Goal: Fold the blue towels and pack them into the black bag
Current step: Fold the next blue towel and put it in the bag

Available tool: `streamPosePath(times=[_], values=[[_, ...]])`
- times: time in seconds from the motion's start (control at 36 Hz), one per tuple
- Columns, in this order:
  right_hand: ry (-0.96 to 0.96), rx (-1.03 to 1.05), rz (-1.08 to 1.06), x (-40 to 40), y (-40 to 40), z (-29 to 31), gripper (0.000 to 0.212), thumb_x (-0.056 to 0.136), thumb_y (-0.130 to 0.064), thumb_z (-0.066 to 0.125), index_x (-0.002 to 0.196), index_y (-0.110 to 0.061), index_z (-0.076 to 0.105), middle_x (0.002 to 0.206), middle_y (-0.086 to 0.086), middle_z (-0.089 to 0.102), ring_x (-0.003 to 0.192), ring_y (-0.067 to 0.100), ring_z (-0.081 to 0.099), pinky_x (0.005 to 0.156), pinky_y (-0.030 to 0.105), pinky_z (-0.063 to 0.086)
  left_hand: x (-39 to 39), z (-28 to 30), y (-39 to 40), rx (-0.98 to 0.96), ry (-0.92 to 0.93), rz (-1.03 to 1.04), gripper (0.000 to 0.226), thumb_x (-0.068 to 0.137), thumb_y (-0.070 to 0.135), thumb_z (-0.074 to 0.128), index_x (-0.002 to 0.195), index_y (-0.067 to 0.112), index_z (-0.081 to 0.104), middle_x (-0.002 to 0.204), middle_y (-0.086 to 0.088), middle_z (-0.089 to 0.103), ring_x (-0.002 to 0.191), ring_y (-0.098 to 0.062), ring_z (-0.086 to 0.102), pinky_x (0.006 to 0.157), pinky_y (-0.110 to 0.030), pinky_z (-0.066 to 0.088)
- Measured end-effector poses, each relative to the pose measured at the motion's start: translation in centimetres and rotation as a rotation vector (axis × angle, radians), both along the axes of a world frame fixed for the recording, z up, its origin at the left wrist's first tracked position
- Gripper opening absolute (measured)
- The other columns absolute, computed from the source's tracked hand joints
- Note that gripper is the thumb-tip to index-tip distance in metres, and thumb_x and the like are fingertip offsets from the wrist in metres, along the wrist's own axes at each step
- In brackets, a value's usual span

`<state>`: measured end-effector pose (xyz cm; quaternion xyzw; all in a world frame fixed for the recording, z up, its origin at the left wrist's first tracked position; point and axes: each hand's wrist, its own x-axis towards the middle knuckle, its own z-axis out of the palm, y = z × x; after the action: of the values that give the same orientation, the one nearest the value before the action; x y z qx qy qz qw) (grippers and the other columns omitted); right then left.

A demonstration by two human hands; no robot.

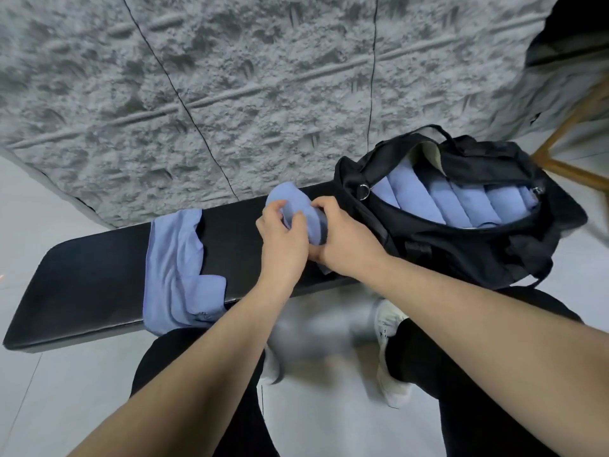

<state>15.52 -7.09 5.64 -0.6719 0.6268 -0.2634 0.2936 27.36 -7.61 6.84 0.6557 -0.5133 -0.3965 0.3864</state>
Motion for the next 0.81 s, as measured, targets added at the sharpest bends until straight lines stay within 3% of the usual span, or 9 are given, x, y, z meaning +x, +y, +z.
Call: streamPosePath(times=[0.17, 0.22, 0.28, 0.33, 0.42, 0.53, 0.61, 0.72, 0.81], values=[[-0.040, -0.082, 0.017, -0.3, 1.6, 1.9, 0.069, 0.082, -0.043, 0.070, 0.141, -0.027, 0.037, 0.126, 0.001, 0.050, 0.112, 0.020, 0.054, 0.088, 0.036, 0.048, -1.9, 2.0, -0.7, 0.150, 0.308, 0.201, 0.052, 0.096, 0.037, 0.057, 0.141, 0.029, 0.032, 0.143, -0.003, 0.033, 0.106, -0.019, 0.050, 0.082, -0.038, 0.052], [-0.047, -0.096, 0.024, -0.7, 2.0, 2.7, 0.063, 0.086, -0.044, 0.064, 0.142, -0.026, 0.040, 0.124, 0.000, 0.050, 0.116, 0.018, 0.052, 0.093, 0.035, 0.046, -2.4, 2.4, -1.1, 0.201, 0.379, 0.216, 0.055, 0.093, 0.039, 0.060, 0.139, 0.033, 0.031, 0.141, -0.005, 0.039, 0.106, -0.023, 0.056, 0.074, -0.038, 0.054], [-0.011, -0.104, 0.047, -1.5, 2.4, 3.6, 0.057, 0.091, -0.044, 0.057, 0.142, -0.026, 0.042, 0.117, -0.001, 0.050, 0.111, 0.018, 0.053, 0.091, 0.035, 0.045, -3.1, 3.0, -1.1, 0.235, 0.443, 0.197, 0.059, 0.091, 0.038, 0.064, 0.139, 0.034, 0.030, 0.134, -0.005, 0.047, 0.101, -0.023, 0.061, 0.066, -0.033, 0.052], [-0.026, -0.091, 0.074, -2.6, 2.7, 4.4, 0.049, 0.094, -0.041, 0.051, 0.142, -0.029, 0.044, 0.111, -0.003, 0.048, 0.102, 0.017, 0.055, 0.087, 0.032, 0.044, -4.0, 3.5, -0.9, 0.246, 0.524, 0.177, 0.058, 0.090, 0.033, 0.068, 0.135, 0.031, 0.030, 0.121, -0.007, 0.056, 0.095, -0.022, 0.065, 0.072, -0.036, 0.057], [-0.195, -0.077, 0.037, -4.6, 2.7, 5.2, 0.031, 0.098, -0.034, 0.047, 0.128, -0.037, 0.056, 0.106, -0.004, 0.055, 0.098, 0.009, 0.057, 0.091, 0.028, 0.044, -5.4, 4.2, -0.5, 0.236, 0.640, 0.143, 0.060, 0.085, 0.031, 0.074, 0.131, 0.025, 0.035, 0.110, -0.013, 0.063, 0.091, -0.027, 0.071, 0.086, -0.048, 0.058], [-0.466, -0.066, -0.181, -6.9, 2.4, 5.9, 0.006, 0.097, -0.024, 0.055, 0.102, -0.026, 0.053, 0.084, -0.008, 0.059, 0.075, -0.001, 0.055, 0.076, 0.021, 0.043, -7.5, 5.1, 0.0, 0.262, 0.686, 0.066, 0.065, 0.080, 0.029, 0.076, 0.137, 0.020, 0.045, 0.114, -0.018, 0.068, 0.087, -0.033, 0.073, 0.074, -0.052, 0.060], [-0.596, -0.018, -0.354, -8.6, 2.5, 6.7, 0.022, 0.094, -0.028, 0.060, 0.111, -0.023, 0.047, 0.088, -0.004, 0.055, 0.084, 0.012, 0.057, 0.080, 0.031, 0.046, -9.7, 5.7, 0.6, 0.370, 0.735, -0.003, 0.050, 0.083, 0.030, 0.073, 0.128, 0.013, 0.058, 0.108, -0.019, 0.071, 0.086, -0.034, 0.073, 0.069, -0.046, 0.059], [-0.826, 0.201, -0.439, -10.5, 3.0, 7.8, 0.043, 0.094, -0.038, 0.060, 0.133, -0.034, 0.041, 0.109, 0.000, 0.058, 0.096, 0.017, 0.065, 0.088, 0.037, 0.055, -12.8, 6.3, 1.2, 0.462, 0.804, 0.012, 0.047, 0.078, 0.033, 0.071, 0.118, 0.008, 0.065, 0.114, -0.018, 0.070, 0.090, -0.034, 0.072, 0.068, -0.041, 0.057], [-0.990, 0.409, -0.434, -12.0, 3.7, 8.7, 0.029, 0.097, -0.038, 0.056, 0.124, -0.025, 0.057, 0.104, 0.005, 0.067, 0.083, 0.020, 0.069, 0.069, 0.031, 0.057, -15.0, 6.4, 1.4, 0.405, 0.736, 0.033, 0.063, 0.066, 0.039, 0.068, 0.123, 0.012, 0.062, 0.110, -0.013, 0.071, 0.088, -0.031, 0.073, 0.066, -0.039, 0.057]])
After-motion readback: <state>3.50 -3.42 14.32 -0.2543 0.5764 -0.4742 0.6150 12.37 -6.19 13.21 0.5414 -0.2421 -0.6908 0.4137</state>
